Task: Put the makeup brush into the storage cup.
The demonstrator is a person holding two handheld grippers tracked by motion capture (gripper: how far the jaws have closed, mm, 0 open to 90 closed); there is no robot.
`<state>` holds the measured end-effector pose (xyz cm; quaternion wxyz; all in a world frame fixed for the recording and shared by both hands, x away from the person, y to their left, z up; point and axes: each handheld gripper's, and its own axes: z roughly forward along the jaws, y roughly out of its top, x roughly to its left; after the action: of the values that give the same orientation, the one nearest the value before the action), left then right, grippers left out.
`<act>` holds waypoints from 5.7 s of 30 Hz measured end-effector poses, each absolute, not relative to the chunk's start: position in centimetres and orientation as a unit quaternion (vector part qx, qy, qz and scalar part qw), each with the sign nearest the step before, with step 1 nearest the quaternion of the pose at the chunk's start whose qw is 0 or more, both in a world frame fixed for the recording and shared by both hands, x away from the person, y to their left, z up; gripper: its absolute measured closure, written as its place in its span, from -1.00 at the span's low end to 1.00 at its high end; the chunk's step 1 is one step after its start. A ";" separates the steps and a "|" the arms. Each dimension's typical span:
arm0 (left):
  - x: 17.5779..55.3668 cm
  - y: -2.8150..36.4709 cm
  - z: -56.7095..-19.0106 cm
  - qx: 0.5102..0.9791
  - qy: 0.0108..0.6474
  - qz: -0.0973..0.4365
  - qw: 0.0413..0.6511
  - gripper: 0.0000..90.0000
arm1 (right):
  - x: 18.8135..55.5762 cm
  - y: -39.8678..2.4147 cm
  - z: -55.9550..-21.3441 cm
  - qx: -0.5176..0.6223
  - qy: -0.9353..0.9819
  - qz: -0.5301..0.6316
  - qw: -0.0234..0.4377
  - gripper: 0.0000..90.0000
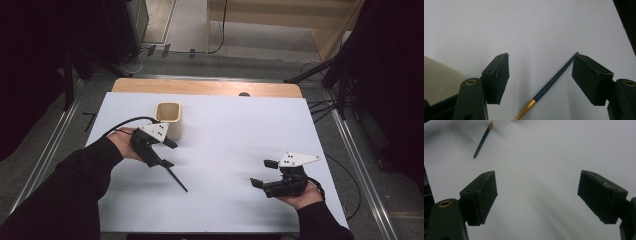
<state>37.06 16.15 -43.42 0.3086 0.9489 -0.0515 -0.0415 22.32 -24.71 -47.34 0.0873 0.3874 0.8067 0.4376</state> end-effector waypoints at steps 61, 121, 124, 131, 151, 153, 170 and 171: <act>35.7 12.9 -44.5 0.960 -0.262 0.009 0.101 -0.16 | 22.4 -24.5 -47.6 0.386 0.817 0.421 0.082 -0.63; 36.7 11.5 -47.1 0.975 -0.222 -0.020 0.016 0.88 | 22.4 -24.4 -47.6 0.387 0.816 0.422 0.075 -0.62; 36.8 11.7 -46.8 0.977 -0.211 -0.008 0.021 0.88 | 22.4 -24.4 -47.6 0.386 0.816 0.423 0.076 -0.62; 36.7 12.3 -44.8 0.984 -0.168 -0.003 0.058 0.88 | 22.4 -24.4 -47.5 0.383 0.815 0.428 0.073 -0.62; 35.8 13.2 -39.6 0.982 -0.043 -0.008 0.182 0.88 | 22.5 -24.2 -46.9 0.350 0.815 0.459 0.046 -0.39; 35.5 13.3 -39.4 0.982 -0.033 -0.005 0.188 0.88 | 22.8 -24.1 -46.8 0.352 0.815 0.458 0.039 -0.39; 33.6 12.7 -39.8 0.982 0.025 -0.053 0.181 0.88 | 25.3 -22.4 -45.5 0.302 0.833 0.463 0.024 -0.50; 33.5 12.6 -39.8 0.982 0.027 -0.049 0.178 0.88 | 25.3 -22.2 -45.4 0.299 0.835 0.461 0.023 -0.50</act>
<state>33.46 12.61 -39.83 0.1779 0.9825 0.0267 -0.0492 25.35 -22.23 -45.42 0.0233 0.2989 0.8353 0.4607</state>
